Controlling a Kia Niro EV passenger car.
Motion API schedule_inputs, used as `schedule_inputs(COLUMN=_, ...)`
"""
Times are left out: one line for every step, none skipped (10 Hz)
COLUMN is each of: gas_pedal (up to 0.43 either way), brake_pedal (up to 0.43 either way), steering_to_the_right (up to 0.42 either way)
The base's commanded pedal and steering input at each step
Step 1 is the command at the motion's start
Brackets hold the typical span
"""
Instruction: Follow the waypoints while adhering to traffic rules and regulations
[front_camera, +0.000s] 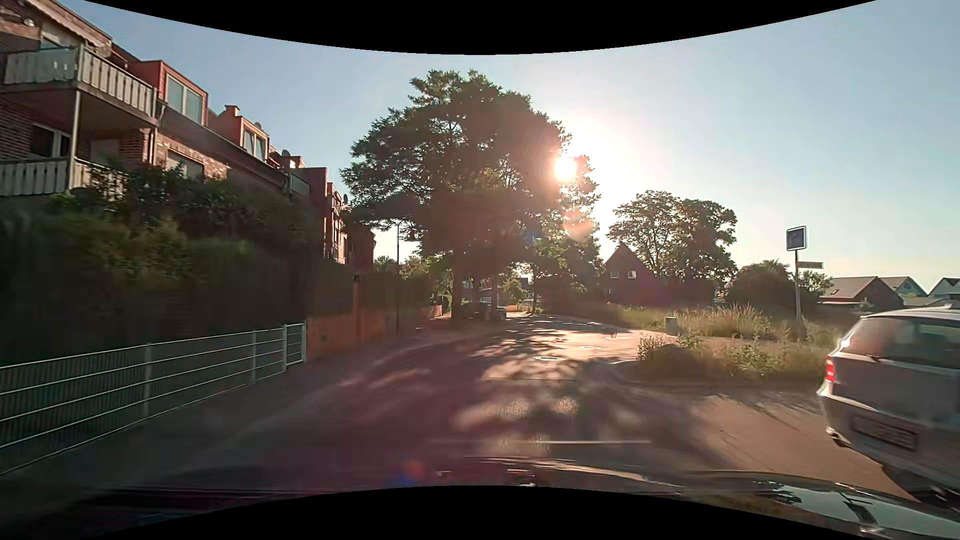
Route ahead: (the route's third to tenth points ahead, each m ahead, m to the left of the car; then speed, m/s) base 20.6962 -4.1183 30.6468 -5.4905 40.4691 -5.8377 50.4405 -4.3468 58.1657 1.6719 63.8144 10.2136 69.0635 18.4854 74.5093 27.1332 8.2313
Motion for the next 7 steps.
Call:
schedule_inputs(gas_pedal=0.110, brake_pedal=0.000, steering_to_the_right=0.059)
schedule_inputs(gas_pedal=0.110, brake_pedal=0.000, steering_to_the_right=0.059)
schedule_inputs(gas_pedal=0.110, brake_pedal=0.000, steering_to_the_right=0.059)
schedule_inputs(gas_pedal=0.110, brake_pedal=0.000, steering_to_the_right=0.059)
schedule_inputs(gas_pedal=0.110, brake_pedal=0.000, steering_to_the_right=0.059)
schedule_inputs(gas_pedal=0.118, brake_pedal=0.000, steering_to_the_right=0.060)
schedule_inputs(gas_pedal=0.118, brake_pedal=0.000, steering_to_the_right=0.065)
